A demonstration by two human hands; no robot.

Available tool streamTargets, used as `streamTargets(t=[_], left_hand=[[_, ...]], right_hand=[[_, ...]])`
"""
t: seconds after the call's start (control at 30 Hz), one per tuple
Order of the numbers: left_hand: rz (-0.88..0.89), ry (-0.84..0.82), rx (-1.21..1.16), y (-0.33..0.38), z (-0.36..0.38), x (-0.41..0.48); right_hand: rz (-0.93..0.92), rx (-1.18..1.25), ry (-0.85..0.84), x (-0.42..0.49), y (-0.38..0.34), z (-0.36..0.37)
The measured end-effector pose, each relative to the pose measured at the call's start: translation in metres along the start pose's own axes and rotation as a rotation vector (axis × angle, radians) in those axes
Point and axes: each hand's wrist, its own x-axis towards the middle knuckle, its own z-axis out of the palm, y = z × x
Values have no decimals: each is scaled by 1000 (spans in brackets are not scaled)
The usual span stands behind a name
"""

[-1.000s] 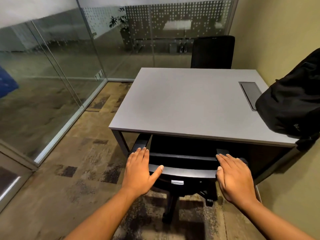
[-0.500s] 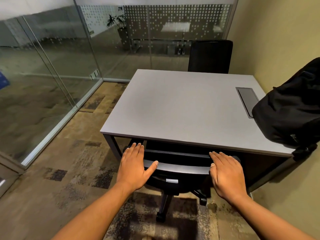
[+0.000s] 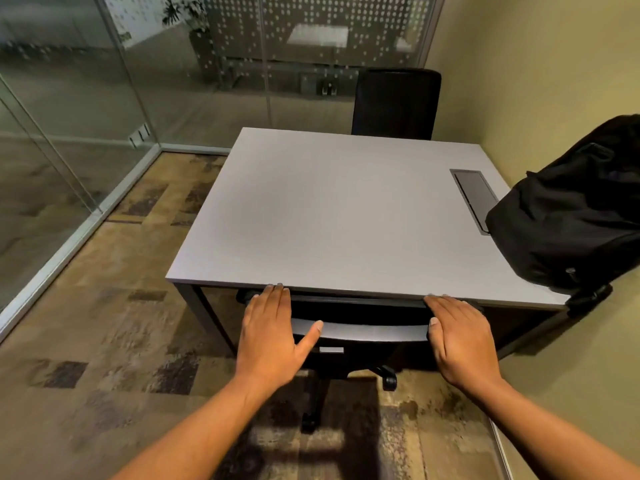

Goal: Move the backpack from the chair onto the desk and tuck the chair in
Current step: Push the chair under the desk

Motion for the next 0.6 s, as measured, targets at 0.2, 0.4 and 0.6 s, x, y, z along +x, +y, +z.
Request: streamTargets(t=[0.2, 0.4, 0.6], left_hand=[[-26, 13, -7, 1, 4, 23], [-48, 27, 1, 6, 8, 48], [-82, 45, -7, 0, 11, 65]], right_hand=[[-1, 15, 17, 23, 6, 6], [4, 4, 14, 47, 13, 13], [12, -24, -1, 57, 11, 22]])
